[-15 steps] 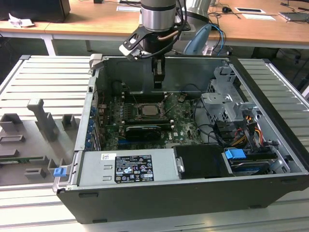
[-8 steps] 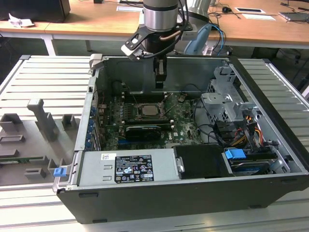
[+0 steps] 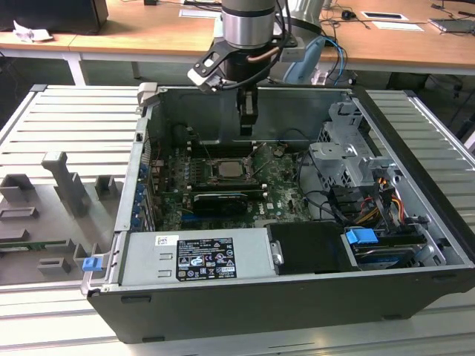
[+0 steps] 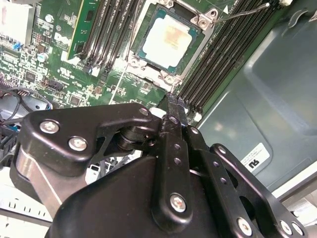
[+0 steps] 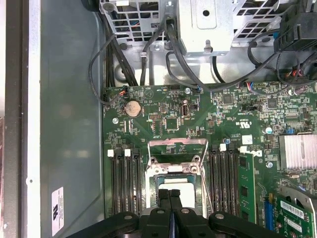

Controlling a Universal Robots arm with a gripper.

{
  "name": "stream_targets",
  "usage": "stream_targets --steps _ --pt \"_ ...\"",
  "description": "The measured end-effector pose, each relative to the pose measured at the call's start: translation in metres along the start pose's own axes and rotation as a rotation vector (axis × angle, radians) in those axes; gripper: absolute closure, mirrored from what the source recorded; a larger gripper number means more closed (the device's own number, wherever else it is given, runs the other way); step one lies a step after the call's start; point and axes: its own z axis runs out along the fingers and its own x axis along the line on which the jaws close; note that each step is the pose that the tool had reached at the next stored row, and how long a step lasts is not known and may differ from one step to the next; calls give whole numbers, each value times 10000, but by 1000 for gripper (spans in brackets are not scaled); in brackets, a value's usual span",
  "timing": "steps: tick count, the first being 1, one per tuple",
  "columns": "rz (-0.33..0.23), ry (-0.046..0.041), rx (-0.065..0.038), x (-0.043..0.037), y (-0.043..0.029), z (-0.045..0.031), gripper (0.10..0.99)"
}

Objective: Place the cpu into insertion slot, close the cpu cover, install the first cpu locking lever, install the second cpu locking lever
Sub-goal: 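Close the cpu cover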

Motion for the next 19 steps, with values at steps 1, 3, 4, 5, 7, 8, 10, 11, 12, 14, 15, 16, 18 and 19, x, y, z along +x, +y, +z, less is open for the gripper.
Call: stream_targets --steps 1,3,4,5,7,8,10,11,12,14,15,16,18,19 --pt "0 -1 0 0 2 0 980" --pt "-1 0 0 0 6 0 980" --pt "-1 0 1 0 8 1 980" --pt "0 -1 0 0 11 1 980" --pt "-1 0 1 1 20 1 980" --pt "0 0 0 1 25 2 980" --pt "0 0 1 2 46 3 980" --pt "0 0 0 2 54 4 980" --pt "-1 0 0 3 63 5 980" --pt "0 0 1 3 78 6 980" --pt "-1 0 0 4 86 7 980" --pt "0 0 0 4 95 7 980" --pt "-1 0 1 5 104 8 980" --pt "0 0 0 5 111 8 980"
